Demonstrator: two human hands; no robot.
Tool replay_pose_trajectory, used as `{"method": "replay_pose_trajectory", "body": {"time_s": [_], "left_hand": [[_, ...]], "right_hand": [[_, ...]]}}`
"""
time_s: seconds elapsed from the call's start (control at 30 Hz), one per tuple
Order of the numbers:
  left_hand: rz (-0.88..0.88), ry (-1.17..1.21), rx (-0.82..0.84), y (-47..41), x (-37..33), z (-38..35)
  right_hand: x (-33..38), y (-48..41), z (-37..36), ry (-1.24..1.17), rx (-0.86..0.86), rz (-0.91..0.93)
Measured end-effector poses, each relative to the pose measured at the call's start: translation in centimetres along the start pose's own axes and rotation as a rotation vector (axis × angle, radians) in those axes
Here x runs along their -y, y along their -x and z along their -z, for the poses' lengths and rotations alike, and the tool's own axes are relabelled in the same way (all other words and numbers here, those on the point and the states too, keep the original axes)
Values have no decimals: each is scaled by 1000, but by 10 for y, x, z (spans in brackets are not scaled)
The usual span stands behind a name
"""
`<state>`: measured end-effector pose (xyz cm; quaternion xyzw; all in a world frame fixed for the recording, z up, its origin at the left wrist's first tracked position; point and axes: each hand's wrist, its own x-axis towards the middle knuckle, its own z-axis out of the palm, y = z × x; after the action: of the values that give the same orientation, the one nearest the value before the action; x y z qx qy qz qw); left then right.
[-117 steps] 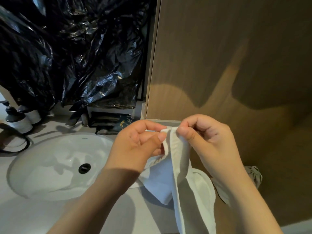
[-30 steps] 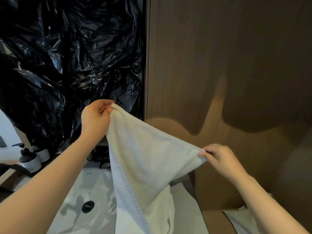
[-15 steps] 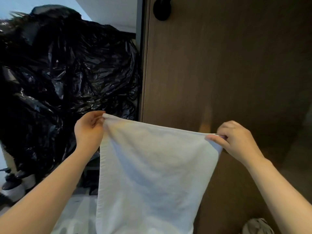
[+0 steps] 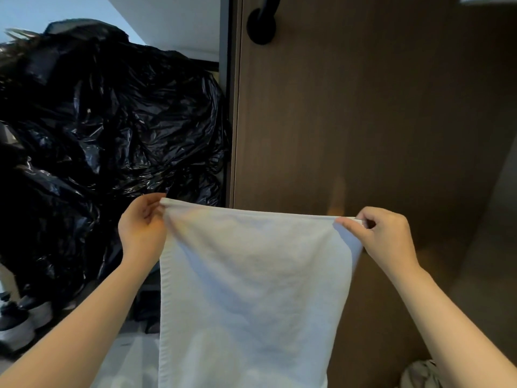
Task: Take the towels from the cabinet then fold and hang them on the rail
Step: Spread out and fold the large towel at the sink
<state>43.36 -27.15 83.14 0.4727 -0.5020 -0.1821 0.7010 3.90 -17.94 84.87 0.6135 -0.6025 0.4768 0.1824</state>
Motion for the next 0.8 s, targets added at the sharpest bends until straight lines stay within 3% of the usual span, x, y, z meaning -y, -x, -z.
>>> {"method": "replay_pose_trajectory", "body": {"time_s": [0.07, 0.2, 0.3, 0.57, 0.8], "left_hand": [[-16, 25, 18, 4, 3, 2], [-10, 51, 37, 7, 6, -1], [12, 42, 38, 8, 10, -1], [98, -128, 118, 21, 29, -4], [153, -94, 165, 44, 27, 2]], "right_hand": [[0, 2, -3, -83, -3, -101], [-5, 10, -10, -59, 137, -77], [-8, 14, -15, -68, 139, -110], [-19, 27, -37, 4, 307, -228], [-20, 44, -35, -174, 247, -310]]}}
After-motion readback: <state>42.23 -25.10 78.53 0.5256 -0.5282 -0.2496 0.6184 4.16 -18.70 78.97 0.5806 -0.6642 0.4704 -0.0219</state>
